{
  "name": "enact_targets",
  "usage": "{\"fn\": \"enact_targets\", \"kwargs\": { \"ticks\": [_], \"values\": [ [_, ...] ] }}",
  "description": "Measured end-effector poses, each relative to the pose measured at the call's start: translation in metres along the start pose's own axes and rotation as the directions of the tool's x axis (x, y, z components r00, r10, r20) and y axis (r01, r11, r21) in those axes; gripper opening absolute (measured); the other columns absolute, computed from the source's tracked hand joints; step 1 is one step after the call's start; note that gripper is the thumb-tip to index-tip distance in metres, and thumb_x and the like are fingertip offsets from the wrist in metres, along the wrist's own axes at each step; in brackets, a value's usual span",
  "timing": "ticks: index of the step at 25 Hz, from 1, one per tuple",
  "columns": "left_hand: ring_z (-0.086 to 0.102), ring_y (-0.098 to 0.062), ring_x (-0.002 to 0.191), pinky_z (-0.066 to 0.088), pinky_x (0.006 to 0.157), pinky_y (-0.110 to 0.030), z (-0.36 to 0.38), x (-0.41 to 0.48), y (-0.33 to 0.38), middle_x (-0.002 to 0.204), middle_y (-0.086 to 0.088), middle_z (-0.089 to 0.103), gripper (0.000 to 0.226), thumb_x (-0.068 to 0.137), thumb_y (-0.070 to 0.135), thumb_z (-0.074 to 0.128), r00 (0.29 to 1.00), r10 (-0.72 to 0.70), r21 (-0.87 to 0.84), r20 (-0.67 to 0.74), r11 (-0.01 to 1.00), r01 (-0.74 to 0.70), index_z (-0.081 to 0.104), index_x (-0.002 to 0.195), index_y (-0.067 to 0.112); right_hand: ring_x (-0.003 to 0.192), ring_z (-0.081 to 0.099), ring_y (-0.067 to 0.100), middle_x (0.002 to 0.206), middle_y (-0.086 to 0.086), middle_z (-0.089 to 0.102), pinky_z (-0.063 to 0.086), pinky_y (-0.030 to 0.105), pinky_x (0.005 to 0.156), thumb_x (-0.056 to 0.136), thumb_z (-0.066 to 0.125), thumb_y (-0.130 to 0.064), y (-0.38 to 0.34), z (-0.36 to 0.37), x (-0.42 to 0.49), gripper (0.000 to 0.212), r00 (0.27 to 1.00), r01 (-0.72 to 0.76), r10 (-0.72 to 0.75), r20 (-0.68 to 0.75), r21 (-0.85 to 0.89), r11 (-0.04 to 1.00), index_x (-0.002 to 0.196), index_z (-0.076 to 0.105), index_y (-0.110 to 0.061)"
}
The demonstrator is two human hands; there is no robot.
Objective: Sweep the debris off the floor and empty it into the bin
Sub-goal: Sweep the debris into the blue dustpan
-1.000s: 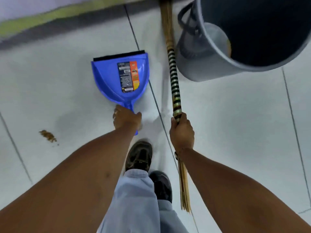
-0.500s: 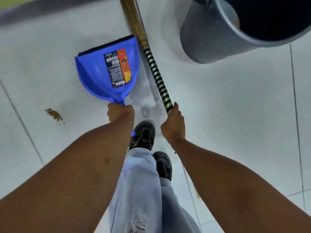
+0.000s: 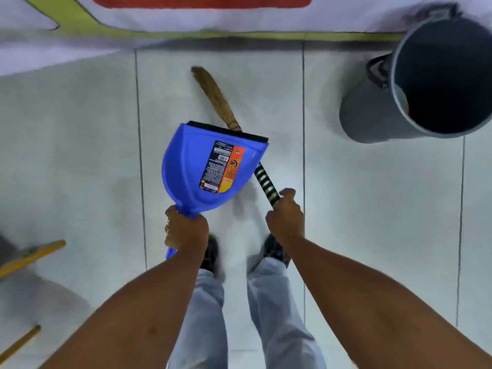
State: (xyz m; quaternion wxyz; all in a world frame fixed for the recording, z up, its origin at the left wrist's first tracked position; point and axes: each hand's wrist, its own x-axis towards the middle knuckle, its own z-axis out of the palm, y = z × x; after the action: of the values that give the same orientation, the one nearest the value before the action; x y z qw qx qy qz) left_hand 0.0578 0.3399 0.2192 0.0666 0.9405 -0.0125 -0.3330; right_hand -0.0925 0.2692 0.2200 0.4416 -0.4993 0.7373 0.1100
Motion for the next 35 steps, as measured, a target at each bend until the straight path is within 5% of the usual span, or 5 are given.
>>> {"fn": "enact_targets", "kwargs": {
  "ticks": [4,12,17,21,35],
  "values": [
    [0.053,-0.037,0.116,0.041,0.101,-0.054,-0.021,0.023,-0.013,0.124,-0.012,0.060,0.049,0.084,0.027,0.057,0.999,0.043,-0.091,0.013,0.995,-0.042,0.044,0.130,0.016,0.101,0.059,0.038,0.117,0.016,0.053,0.047,0.043,0.085,0.095,0.042,-0.040,-0.029,0.033,-0.002,0.052,0.999,0.016,-0.011,0.038,-0.157,0.988,0.142,0.031,-0.022],
    [0.044,-0.042,0.127,0.037,0.106,-0.049,-0.066,0.128,-0.129,0.140,-0.024,0.043,0.051,0.088,0.013,0.053,0.995,-0.099,0.170,0.005,0.981,0.097,0.039,0.136,0.005,0.104,0.058,0.040,0.118,0.021,0.058,0.051,0.045,0.085,0.087,0.050,-0.005,-0.049,0.129,-0.014,0.040,0.993,0.061,-0.074,-0.089,-0.141,0.988,0.125,0.040,0.000],
    [0.060,-0.042,0.106,0.050,0.092,-0.052,-0.024,0.208,-0.166,0.116,-0.020,0.064,0.041,0.082,0.019,0.066,0.994,-0.005,0.174,0.113,0.985,-0.014,0.054,0.120,0.008,0.101,0.056,0.039,0.116,0.019,0.050,0.048,0.046,0.083,0.098,0.035,-0.039,-0.020,0.198,0.036,0.051,0.993,0.045,-0.072,-0.095,-0.256,0.966,0.146,0.021,-0.026],
    [0.055,-0.044,0.113,0.044,0.096,-0.050,0.015,0.256,-0.168,0.121,-0.023,0.059,0.044,0.085,0.009,0.061,0.981,0.143,0.197,0.134,0.966,-0.168,0.047,0.126,0.004,0.095,0.059,0.044,0.124,0.021,0.049,0.049,0.045,0.075,0.096,0.044,-0.014,0.012,0.236,0.070,0.029,0.982,0.091,-0.144,-0.122,-0.365,0.927,0.122,0.043,0.001],
    [0.057,-0.053,0.097,0.046,0.086,-0.058,0.028,0.344,-0.149,0.116,-0.036,0.051,0.062,0.093,-0.002,0.038,0.859,0.498,0.620,0.117,0.639,-0.455,0.007,0.146,-0.009,0.084,0.053,0.044,0.100,0.029,0.060,0.046,0.045,0.070,0.070,0.044,0.020,0.096,0.206,0.082,0.050,0.973,0.084,-0.192,-0.132,-0.570,0.817,0.117,0.051,0.005]
  ]
}}
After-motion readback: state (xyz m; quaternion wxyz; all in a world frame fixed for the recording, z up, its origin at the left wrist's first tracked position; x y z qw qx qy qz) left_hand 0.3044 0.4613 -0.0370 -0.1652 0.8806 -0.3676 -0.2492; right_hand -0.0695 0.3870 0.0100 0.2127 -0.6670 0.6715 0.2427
